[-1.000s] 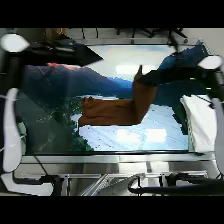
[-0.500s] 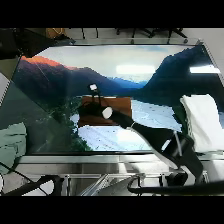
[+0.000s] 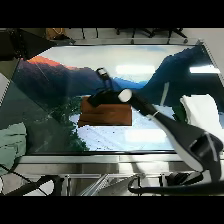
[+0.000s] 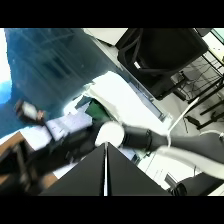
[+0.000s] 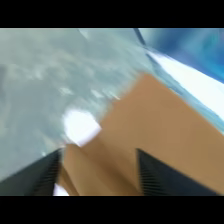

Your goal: Fold the shirts.

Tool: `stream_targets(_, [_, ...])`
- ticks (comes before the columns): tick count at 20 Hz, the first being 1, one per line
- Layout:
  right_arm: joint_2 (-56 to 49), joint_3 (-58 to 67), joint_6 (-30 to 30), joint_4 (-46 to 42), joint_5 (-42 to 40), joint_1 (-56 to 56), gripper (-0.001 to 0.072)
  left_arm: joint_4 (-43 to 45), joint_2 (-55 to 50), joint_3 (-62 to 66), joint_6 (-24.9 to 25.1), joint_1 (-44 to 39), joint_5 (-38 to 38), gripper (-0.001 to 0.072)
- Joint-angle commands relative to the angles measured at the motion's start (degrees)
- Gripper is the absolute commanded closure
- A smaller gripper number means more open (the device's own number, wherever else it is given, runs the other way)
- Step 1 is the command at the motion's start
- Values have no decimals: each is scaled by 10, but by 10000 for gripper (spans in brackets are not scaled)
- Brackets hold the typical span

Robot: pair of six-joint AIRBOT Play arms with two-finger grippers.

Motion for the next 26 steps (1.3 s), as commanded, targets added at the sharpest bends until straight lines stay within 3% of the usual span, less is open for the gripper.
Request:
stream_targets(1, [58,0,142,-111,234,-154,64,0,0,0,-1,0,-3,696])
stream_targets(5, [28,-54,151,-122,270,-242,65,0,0,0,-1,0,-3,696])
stream_targets(14, [-109,-70,115,-40,217,-204,65,4,0,0,0,0,-7,696])
stream_targets(17, [-129,-70,72,36,209,-196,72,4,0,0,0,0,-9,696])
stream_targets(18, [-129,-70,49,73,210,-196,162,4,0,0,0,0,-9,695])
stream_targets(19, [-128,-66,16,108,218,-196,468,4,0,0,0,0,-9,696])
stream_targets(20, [-123,-57,-8,134,231,-197,680,4,0,0,2,0,-9,695])
stream_targets(26, [-9,36,17,140,248,-252,697,4,0,0,11,0,-9,696])
